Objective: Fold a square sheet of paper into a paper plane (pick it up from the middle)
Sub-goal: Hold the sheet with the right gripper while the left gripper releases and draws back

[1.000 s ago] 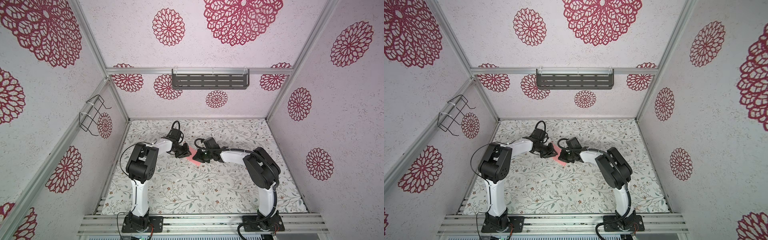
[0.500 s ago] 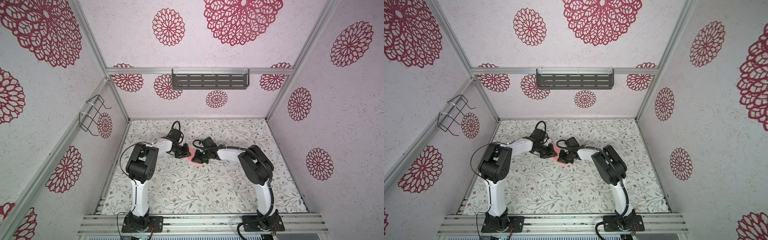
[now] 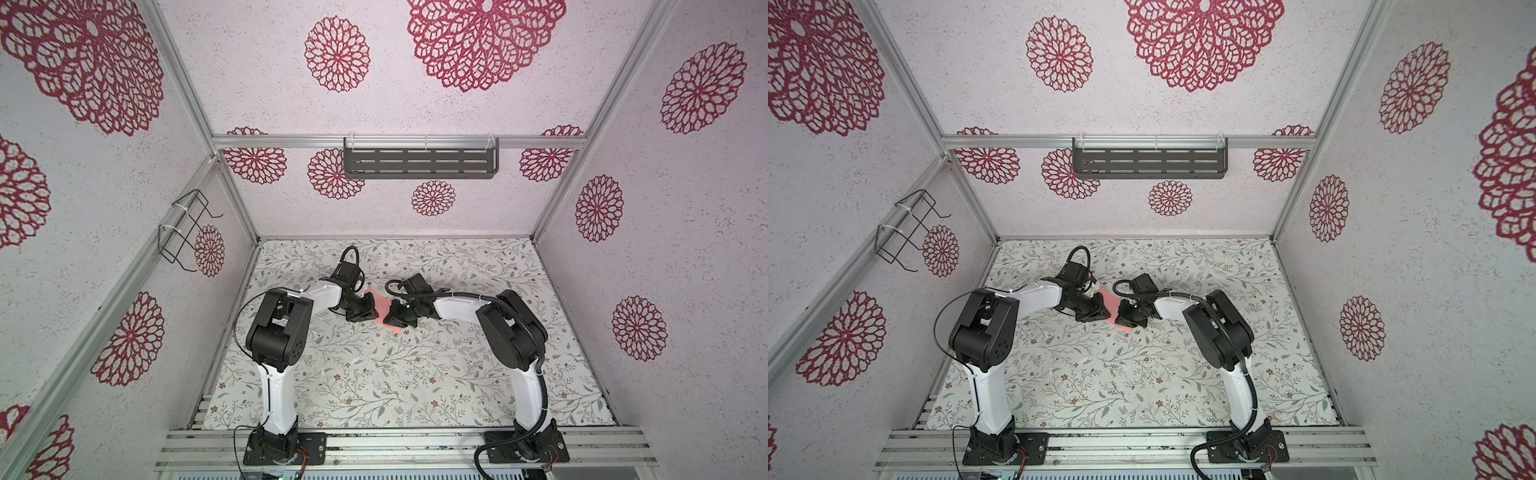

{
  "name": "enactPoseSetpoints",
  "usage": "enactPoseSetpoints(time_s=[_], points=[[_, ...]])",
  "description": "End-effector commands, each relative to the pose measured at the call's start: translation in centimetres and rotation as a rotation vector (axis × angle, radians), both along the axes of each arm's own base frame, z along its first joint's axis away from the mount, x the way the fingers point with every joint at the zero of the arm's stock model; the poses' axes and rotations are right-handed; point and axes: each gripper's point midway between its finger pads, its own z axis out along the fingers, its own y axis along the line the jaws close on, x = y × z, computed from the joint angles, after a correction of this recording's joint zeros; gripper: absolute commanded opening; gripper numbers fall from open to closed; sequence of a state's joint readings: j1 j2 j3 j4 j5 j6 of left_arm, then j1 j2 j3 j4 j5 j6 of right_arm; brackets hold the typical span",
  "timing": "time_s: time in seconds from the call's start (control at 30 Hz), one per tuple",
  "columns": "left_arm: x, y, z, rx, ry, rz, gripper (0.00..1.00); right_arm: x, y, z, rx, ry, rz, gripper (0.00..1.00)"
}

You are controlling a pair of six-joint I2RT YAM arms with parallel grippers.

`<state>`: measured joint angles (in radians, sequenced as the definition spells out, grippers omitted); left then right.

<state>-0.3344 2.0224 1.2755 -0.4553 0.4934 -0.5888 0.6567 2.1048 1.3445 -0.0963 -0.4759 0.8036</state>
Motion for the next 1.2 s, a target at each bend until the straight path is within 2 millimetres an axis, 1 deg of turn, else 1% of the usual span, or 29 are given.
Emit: enactPoseSetpoints(time_s=[0.0,0.13,0.27,0.57,0.8,0.93,1.03,1.17], points=[[0.1,1.5,-0.4,0.033,-0.016,-0.006,0.15,-0.5,-1.0,-1.6,-0.057,0.036,0.009,0.12],[-0.2,3.0,-1.7,0.065,0.004,-0.001,0.17,-0.6,-1.3,-1.9,-0.075,0.041,0.012,0.12],[0.0,4.2,-2.4,0.088,0.01,0.01,0.19,-0.7,-1.6,-2.2,-0.088,0.048,0.013,0.12],[1.7,7.8,-2.6,0.294,-0.013,0.04,0.22,-1.0,-2.2,-2.7,-0.117,0.054,0.015,0.12],[2.7,9.8,-3.1,0.422,-0.004,0.058,0.19,-0.9,-2.4,-2.8,-0.127,0.051,0.016,0.12],[2.5,10.9,-3.5,0.495,0.01,0.051,0.17,-0.8,-2.5,-2.7,-0.132,0.046,0.014,0.12],[2.2,12.3,-3.7,0.573,0.021,0.045,0.17,-0.8,-2.5,-2.7,-0.134,0.045,0.013,0.12],[2.8,14.1,-3.0,0.687,0.016,0.058,0.17,-0.6,-2.4,-2.4,-0.124,0.034,0.013,0.12]])
